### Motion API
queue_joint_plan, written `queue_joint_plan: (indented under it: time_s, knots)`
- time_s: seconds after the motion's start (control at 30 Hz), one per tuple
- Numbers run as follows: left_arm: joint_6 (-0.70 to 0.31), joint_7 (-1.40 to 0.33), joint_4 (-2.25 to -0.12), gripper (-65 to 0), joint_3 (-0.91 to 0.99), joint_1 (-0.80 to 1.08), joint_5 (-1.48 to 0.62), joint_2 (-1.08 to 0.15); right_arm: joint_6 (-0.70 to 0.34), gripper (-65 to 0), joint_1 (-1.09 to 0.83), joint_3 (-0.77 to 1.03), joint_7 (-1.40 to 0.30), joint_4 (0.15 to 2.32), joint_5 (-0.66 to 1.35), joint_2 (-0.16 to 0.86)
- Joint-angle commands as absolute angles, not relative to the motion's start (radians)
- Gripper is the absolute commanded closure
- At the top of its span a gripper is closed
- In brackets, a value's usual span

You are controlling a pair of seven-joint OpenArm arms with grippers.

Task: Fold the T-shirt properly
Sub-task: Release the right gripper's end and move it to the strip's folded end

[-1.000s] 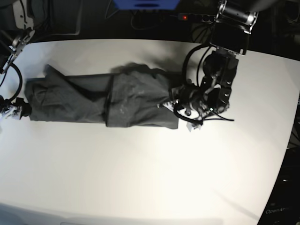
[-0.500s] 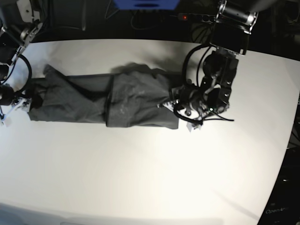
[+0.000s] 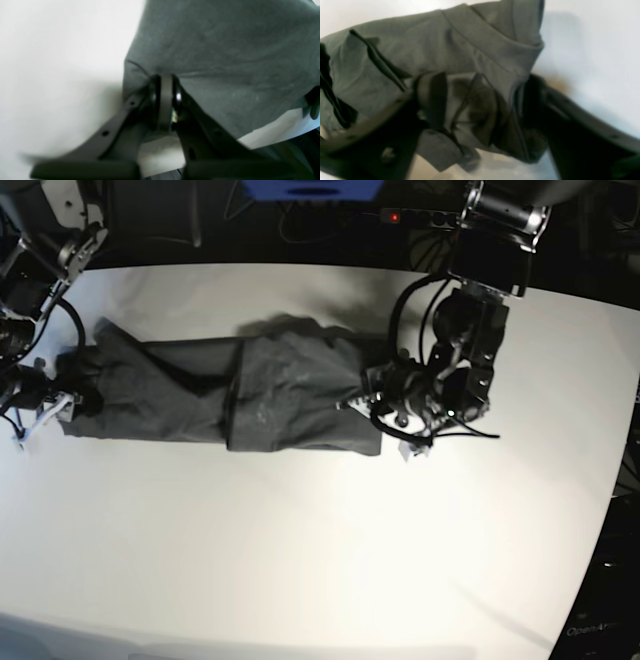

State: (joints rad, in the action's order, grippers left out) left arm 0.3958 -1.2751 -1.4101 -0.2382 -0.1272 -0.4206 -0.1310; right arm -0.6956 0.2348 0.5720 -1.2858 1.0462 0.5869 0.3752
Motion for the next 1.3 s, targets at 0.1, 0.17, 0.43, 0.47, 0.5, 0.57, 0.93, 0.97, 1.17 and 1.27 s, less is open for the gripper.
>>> queue_joint_plan:
  time_s: [0.1,0.17,0.43,0.47,0.5,0.57,0.93,0.97,1.17,1.27]
  knots:
    - [0.435,-1.282,-1.377,-3.2,-0.237,-0.085,-0.237,-0.168,-0.698,-25.4,0.245,0.572,-1.313,1.052,0.584,0.386]
    - [0.435,-1.282,-1.377,-3.2,-0.237,-0.085,-0.237,-0.166,-0.698,-20.6,0.245,0.572,-1.313,1.052,0.582,0.387]
    - [0.435,-1.282,-1.377,-3.2,-0.237,-0.085,-0.237,-0.162,-0.698,-0.3,0.248,0.504,-1.310,1.058,0.582,0.417]
    - [0.435,-1.282,-1.377,-3.2,-0.237,-0.085,-0.237,-0.162,-0.698,-0.4,0.252,0.489,-1.305,1.058,0.582,0.417]
    - [0.435,-1.282,-1.377,-3.2,-0.237,-0.085,-0.237,-0.162,-0.698,-0.4,0.254,0.479,-1.302,1.059,0.582,0.418]
    - [0.435,-1.282,-1.377,-3.2,-0.237,-0.085,-0.237,-0.162,-0.698,-0.4,0.255,0.464,-1.302,1.087,0.582,0.427]
    - [0.435,-1.283,-1.377,-3.2,-0.237,-0.085,-0.237,-0.160,-0.698,-0.4,0.255,0.441,-1.396,1.366,0.582,0.403]
    - [0.435,-1.283,-1.377,-3.2,-0.237,-0.085,-0.237,-0.160,-0.698,-0.4,0.252,0.441,-1.396,1.388,0.581,0.394]
    - [0.435,-1.288,-1.377,-3.2,-0.239,-0.085,-0.237,-0.157,-0.698,-0.4,0.245,0.437,-1.396,1.481,0.536,0.329]
    - [0.435,-1.288,-1.377,-3.2,-0.240,-0.085,-0.237,-0.157,-0.698,-0.4,0.245,0.435,-1.396,1.486,0.529,0.302]
